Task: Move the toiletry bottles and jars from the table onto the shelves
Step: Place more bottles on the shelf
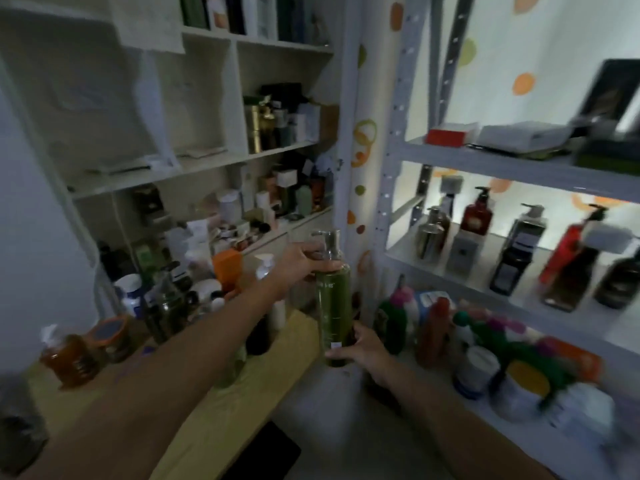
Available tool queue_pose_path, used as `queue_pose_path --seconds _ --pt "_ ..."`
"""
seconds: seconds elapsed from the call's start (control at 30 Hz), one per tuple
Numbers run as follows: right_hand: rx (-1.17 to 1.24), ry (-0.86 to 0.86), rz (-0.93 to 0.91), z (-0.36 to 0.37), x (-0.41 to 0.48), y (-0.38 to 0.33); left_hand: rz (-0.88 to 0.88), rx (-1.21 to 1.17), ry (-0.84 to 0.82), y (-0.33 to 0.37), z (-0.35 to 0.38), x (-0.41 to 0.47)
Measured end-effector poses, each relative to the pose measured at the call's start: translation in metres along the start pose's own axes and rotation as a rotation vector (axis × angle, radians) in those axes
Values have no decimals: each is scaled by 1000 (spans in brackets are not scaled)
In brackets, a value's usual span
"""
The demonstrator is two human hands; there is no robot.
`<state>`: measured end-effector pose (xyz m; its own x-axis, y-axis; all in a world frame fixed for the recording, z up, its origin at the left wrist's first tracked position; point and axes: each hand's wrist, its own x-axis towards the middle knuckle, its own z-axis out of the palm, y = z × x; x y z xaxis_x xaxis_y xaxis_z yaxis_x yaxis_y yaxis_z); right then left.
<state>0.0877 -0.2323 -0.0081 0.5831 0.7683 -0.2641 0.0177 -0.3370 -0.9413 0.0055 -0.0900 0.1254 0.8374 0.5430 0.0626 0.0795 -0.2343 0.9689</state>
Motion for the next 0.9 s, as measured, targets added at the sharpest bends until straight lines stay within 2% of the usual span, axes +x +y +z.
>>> queue_pose_path --seconds 0.13,0.3,0.6,0.73,0.9 --pt "36 138 -25 -100 -36 33 48 -16 -148 23 107 25" --pt "-30 360 -4 -220 -88 76 104 -59 -339 50 250 41" --pt "20 643 77 -361 -166 148 199 -50 -612 77 444 57" --pt "2 792 76 -404 -178 159 246 -55 -675 87 503 66" --pt "-121 975 83 -453 -161 163 307 -28 -648 89 556 96"
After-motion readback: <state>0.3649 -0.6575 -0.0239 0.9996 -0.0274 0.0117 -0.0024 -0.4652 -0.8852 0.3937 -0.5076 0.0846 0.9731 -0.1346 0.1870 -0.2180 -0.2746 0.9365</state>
